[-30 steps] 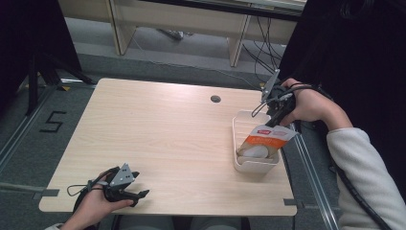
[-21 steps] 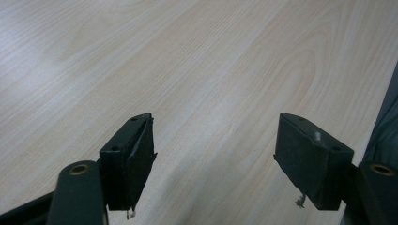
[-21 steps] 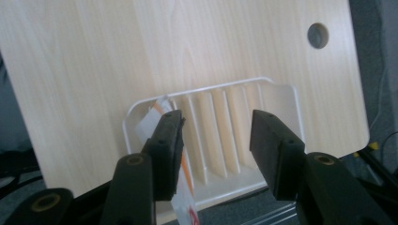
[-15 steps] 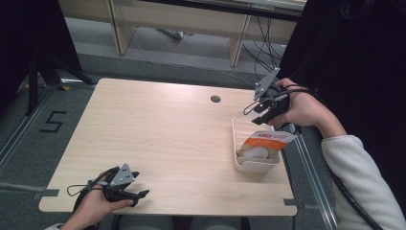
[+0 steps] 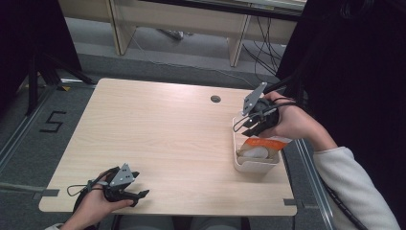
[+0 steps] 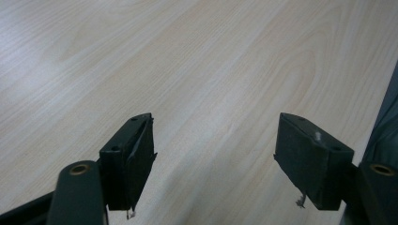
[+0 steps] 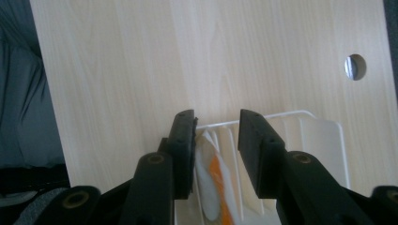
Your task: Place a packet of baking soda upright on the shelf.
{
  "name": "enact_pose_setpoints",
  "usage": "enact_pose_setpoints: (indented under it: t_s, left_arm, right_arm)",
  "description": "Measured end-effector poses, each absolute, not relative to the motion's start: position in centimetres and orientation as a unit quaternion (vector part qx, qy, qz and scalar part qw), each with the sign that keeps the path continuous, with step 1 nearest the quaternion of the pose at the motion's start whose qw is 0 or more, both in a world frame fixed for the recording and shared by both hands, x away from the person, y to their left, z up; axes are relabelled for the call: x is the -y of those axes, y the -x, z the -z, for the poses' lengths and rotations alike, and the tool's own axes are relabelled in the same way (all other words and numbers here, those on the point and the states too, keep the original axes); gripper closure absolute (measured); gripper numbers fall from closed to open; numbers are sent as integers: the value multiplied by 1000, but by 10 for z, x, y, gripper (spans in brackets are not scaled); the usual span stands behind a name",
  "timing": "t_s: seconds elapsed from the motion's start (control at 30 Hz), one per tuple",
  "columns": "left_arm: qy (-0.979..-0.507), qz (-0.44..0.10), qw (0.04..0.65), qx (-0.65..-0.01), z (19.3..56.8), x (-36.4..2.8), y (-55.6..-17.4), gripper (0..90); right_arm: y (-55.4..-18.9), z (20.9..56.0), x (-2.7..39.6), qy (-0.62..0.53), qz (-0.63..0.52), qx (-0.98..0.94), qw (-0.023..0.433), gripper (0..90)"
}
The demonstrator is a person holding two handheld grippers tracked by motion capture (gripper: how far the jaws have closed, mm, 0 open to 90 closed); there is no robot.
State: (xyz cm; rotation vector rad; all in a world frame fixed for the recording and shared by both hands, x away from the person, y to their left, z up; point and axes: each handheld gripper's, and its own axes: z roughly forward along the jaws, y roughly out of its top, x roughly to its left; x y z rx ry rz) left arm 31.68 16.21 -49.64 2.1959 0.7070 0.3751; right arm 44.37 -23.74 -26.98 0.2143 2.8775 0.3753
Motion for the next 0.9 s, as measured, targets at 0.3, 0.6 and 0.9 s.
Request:
enact_pose_setpoints:
  t_s: [0.3, 0.6, 0.9]
  left_arm:
    - [-865, -147, 390, -279, 496, -162, -317, 279]
    - [-864, -148, 391, -280, 496, -162, -317, 279]
    - [-864, -148, 391, -280, 496, -162, -317, 279]
  right_arm:
    - [-417, 300, 216, -70, -138, -982, 110, 670]
    - [-402, 333, 203, -71, -135, -984, 92, 657]
    - [-389, 366, 198, -90, -147, -982, 70, 640]
